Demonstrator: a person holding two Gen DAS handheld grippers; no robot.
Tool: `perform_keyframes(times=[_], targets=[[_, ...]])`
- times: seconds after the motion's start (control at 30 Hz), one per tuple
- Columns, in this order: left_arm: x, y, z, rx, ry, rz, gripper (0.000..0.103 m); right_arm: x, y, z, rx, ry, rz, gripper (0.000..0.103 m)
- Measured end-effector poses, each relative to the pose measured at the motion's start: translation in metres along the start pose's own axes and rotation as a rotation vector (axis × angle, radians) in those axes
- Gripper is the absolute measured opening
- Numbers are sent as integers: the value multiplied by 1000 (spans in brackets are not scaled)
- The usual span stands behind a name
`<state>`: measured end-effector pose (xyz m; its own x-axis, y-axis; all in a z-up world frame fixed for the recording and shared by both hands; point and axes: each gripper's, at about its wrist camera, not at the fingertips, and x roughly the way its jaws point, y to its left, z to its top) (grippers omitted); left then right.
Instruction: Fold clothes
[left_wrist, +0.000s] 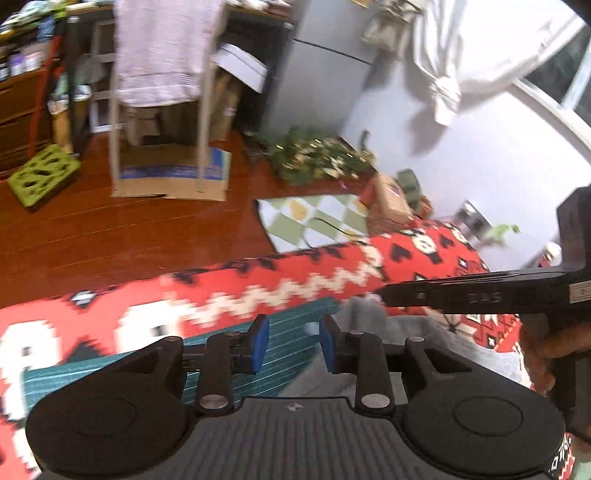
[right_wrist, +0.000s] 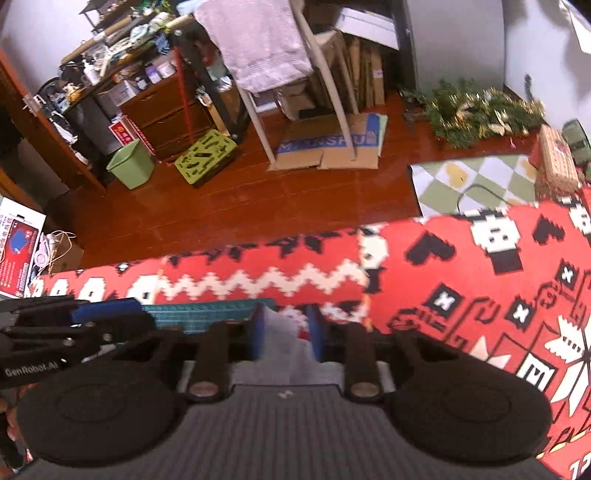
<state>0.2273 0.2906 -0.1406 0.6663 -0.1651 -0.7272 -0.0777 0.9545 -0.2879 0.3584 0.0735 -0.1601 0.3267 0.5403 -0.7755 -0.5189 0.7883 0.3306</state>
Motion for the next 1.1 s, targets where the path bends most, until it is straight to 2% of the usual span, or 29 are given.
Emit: perform_keyframes(times=[0.07, 0.13, 0.3, 0.5, 0.6, 0.8, 1.03, 1.1], targets=[[17, -12, 1, 26, 24, -16, 27, 7, -5, -2, 4, 6, 18, 14], [32, -21, 0, 42, 45, -26, 11, 13, -7, -3, -12, 12, 39, 10], [59, -30, -1, 69, 77, -7, 8, 38, -1, -2, -53, 35, 37, 10], [63, -25, 5, 45, 74, 2, 9, 44, 4, -2, -35, 15, 29, 12], [58, -23, 8, 30, 71, 10, 9, 28, -3, -2, 11, -11, 30, 12], [38, -24, 16, 25, 44, 14, 9, -6, -26, -12, 52, -28, -69, 15], [46, -48, 15, 108, 73, -62, 9, 3, -28, -28, 23, 12, -63, 15], [56, -53, 11, 132, 90, -63, 9, 6, -30, -31, 10, 1, -74, 10]])
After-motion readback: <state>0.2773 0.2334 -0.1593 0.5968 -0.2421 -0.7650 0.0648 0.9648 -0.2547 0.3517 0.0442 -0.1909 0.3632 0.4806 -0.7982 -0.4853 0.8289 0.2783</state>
